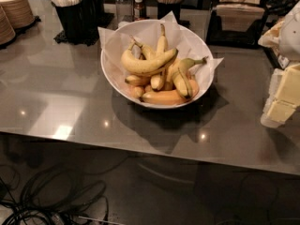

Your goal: Pick banana from white bowl

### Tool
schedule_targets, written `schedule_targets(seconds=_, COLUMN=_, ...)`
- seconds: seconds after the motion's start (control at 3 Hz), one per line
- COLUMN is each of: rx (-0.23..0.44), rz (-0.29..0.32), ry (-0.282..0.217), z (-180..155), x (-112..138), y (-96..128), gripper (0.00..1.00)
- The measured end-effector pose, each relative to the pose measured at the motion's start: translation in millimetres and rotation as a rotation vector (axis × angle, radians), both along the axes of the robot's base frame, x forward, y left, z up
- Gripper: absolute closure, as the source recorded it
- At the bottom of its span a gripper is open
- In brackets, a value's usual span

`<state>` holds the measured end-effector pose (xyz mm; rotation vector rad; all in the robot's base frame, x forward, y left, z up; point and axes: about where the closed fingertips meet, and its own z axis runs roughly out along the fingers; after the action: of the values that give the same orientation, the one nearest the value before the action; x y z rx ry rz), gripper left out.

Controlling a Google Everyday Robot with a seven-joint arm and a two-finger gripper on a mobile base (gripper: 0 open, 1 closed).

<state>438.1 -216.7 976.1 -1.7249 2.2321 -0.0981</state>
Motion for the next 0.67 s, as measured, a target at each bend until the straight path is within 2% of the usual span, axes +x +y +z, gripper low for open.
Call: schedule_targets(seconds=0.67, rx=0.017, rz=0.012, ry=-0.012, z=2.9, x=-0.1, y=2.6, gripper=0.0)
